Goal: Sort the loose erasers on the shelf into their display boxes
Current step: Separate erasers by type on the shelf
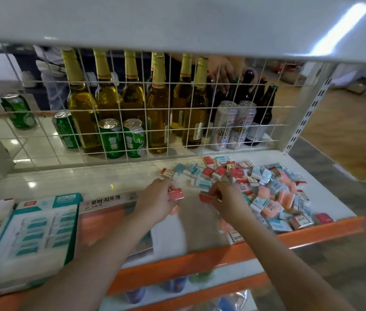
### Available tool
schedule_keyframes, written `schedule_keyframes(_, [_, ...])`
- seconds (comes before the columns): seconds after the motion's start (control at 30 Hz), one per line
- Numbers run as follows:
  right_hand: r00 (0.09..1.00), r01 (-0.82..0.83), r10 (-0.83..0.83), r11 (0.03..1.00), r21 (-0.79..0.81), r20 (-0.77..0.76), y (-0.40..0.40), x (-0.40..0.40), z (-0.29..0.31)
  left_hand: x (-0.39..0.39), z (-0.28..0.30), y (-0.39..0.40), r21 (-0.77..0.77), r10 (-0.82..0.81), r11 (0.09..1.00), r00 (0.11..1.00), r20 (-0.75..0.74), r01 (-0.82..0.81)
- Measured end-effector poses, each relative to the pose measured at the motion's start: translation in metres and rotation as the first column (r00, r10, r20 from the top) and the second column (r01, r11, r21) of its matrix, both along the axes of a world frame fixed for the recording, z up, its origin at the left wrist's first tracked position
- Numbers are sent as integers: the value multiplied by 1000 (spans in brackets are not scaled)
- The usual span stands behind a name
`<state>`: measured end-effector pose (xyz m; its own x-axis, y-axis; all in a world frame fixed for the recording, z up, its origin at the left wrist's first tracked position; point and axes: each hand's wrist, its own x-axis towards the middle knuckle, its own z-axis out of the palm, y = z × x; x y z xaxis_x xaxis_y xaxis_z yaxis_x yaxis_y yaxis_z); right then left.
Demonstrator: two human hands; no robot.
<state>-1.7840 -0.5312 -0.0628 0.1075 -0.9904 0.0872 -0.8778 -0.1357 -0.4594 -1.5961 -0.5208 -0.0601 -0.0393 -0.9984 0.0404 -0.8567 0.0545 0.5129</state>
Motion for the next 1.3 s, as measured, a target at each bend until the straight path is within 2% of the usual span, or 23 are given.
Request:
schedule_keyframes(0.23, [993,-122,122,992,20,2,24,-10,-4,-6,-9,6,-45,-70,997,995,-78,66])
schedule_keyframes(0.43, [997,-24,22,999,31,68,27,-9,-5,-1,-14,16,-42,-163,986,981,-109,160])
schedule_keyframes(0.63, [998,14,-19,996,89,54,25,-9,-2,3,-22,18,24,-101,994,989,-107,105])
schedule_keyframes(0.8, [1000,6,-9,991,132,23,23,-6,-1,-2,-23,18,50,-121,991,987,-108,127])
schedule_keyframes(1.17, [998,-23,37,974,223,-58,14,4,-3,-11,-18,17,108,-213,972,977,19,209])
schedule_keyframes(1.3, [989,-74,106,958,276,-102,11,2,-2,-12,-16,16,133,-225,967,974,42,217])
